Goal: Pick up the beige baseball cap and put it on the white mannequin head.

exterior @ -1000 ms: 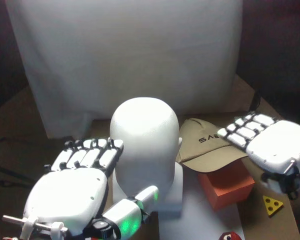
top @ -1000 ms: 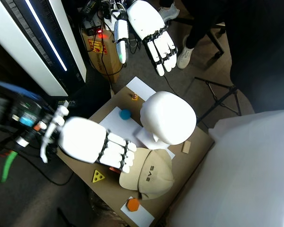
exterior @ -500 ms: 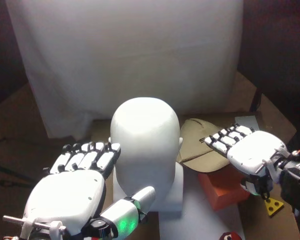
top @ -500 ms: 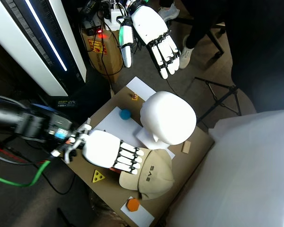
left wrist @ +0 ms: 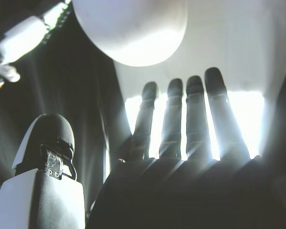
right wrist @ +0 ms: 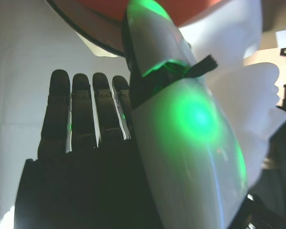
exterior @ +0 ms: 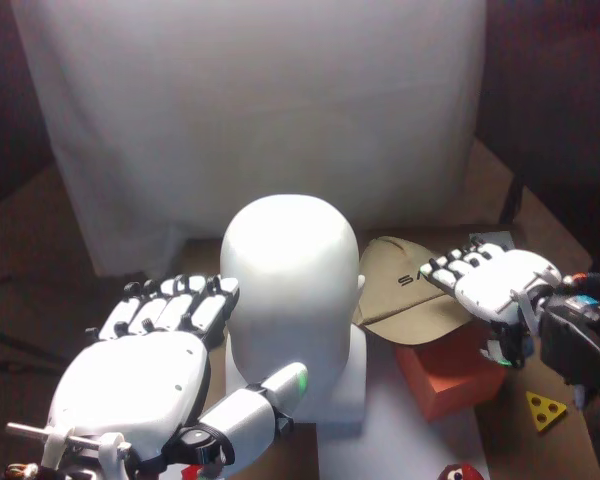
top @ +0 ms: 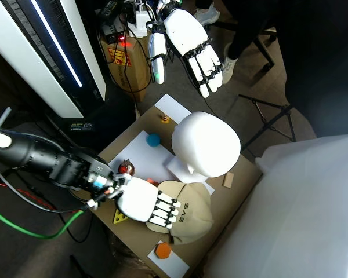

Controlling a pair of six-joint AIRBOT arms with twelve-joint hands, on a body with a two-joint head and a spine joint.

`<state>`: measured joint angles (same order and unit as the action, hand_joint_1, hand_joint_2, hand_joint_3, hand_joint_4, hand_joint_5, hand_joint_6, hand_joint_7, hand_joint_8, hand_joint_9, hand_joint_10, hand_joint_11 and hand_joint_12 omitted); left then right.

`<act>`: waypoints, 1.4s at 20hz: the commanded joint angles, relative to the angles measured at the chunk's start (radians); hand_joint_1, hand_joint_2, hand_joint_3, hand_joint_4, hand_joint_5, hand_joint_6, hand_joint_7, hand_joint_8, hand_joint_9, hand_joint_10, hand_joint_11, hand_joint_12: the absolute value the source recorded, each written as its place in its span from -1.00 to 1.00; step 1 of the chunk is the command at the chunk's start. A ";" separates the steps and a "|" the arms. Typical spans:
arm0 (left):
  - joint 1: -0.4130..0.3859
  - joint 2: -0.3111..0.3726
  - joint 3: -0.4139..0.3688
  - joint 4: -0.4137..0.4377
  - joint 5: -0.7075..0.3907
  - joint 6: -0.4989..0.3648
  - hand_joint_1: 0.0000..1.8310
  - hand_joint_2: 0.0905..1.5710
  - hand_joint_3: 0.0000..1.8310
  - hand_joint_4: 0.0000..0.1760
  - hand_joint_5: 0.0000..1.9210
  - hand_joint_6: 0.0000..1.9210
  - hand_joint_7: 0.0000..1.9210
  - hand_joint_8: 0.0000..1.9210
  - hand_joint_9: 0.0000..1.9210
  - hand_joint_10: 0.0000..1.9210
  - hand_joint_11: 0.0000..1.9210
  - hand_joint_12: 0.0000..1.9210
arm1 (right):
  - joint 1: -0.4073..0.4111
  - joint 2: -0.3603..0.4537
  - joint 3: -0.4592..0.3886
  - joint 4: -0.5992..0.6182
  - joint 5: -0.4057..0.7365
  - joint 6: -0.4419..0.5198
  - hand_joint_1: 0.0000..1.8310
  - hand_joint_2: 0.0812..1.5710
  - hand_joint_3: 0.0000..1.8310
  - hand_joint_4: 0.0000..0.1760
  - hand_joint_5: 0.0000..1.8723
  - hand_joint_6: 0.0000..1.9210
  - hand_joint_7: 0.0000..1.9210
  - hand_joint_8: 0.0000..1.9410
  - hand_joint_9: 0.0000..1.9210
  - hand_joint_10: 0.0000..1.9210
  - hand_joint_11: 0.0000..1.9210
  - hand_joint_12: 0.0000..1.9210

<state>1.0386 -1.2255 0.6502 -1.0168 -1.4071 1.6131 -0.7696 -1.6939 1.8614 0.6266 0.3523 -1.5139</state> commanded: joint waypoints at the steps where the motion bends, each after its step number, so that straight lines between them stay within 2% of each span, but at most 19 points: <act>1: -0.007 -0.006 -0.001 0.078 -0.083 -0.007 -1.00 0.40 -1.00 -0.30 -0.87 -1.00 -0.89 -1.00 -0.91 -1.00 -1.00 -0.44 | 0.011 -0.004 0.026 -0.011 0.055 0.011 0.35 0.40 -0.99 -1.00 -1.00 -1.00 -0.96 -1.00 -0.95 -1.00 -1.00 -0.63; 6: -0.003 -0.012 0.006 0.079 -0.077 -0.001 -1.00 0.41 -1.00 -0.29 -0.87 -1.00 -0.89 -1.00 -0.91 -1.00 -1.00 -0.42 | 0.036 -0.068 0.142 -0.066 -0.002 0.094 0.36 0.41 -0.99 -1.00 -1.00 -1.00 -0.96 -1.00 -0.95 -1.00 -1.00 -0.66; 9: 0.004 -0.012 0.007 0.080 -0.078 -0.012 -1.00 0.41 -1.00 -0.30 -0.87 -1.00 -0.90 -1.00 -0.91 -1.00 -1.00 -0.46 | 0.038 -0.099 0.190 -0.231 -0.022 0.258 0.35 0.41 -0.99 -1.00 -1.00 -1.00 -0.96 -1.00 -0.95 -1.00 -1.00 -0.66; 10: 0.007 -0.011 0.006 0.080 -0.078 -0.013 -1.00 0.41 -1.00 -0.30 -0.87 -1.00 -0.90 -1.00 -0.91 -1.00 -1.00 -0.46 | 0.037 -0.107 0.198 -0.266 -0.022 0.284 0.35 0.41 -0.99 -1.00 -1.00 -1.00 -0.96 -1.00 -0.95 -1.00 -1.00 -0.66; 16: 0.018 -0.012 -0.003 0.091 -0.095 -0.026 -1.00 0.41 -1.00 -0.29 -0.87 -1.00 -0.90 -1.00 -0.91 -1.00 -1.00 -0.42 | 0.030 -0.181 0.312 -0.292 -0.041 0.323 0.35 0.41 -0.99 -1.00 -1.00 -1.00 -0.96 -1.00 -0.95 -1.00 -1.00 -0.66; 18: 0.021 -0.011 -0.004 0.092 -0.106 -0.026 -1.00 0.41 -1.00 -0.31 -0.87 -1.00 -0.89 -1.00 -0.90 -1.00 -1.00 -0.42 | 0.027 -0.202 0.359 -0.396 -0.051 0.452 0.35 0.41 -0.99 -1.00 -1.00 -1.00 -0.96 -1.00 -0.95 -1.00 -1.00 -0.66; 19: 0.021 -0.010 -0.003 0.092 -0.106 -0.026 -1.00 0.41 -1.00 -0.31 -0.87 -1.00 -0.89 -1.00 -0.90 -1.00 -1.00 -0.42 | 0.024 -0.207 0.379 -0.473 -0.050 0.553 0.35 0.41 -0.99 -1.00 -1.00 -1.00 -0.96 -1.00 -0.95 -1.00 -1.00 -0.66; 28: 0.025 -0.006 -0.001 0.095 -0.121 -0.049 -1.00 0.41 -1.00 -0.31 -0.87 -1.00 -0.89 -1.00 -0.91 -1.00 -1.00 -0.41 | 0.017 -0.220 0.398 -0.510 -0.052 0.567 0.36 0.42 -0.99 -1.00 -1.00 -1.00 -0.95 -1.00 -0.94 -1.00 -1.00 -0.65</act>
<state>1.0657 -1.2324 0.6472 -1.0019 -1.4349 1.5696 -0.7494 -1.9190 2.2517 0.1116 0.2188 -0.9459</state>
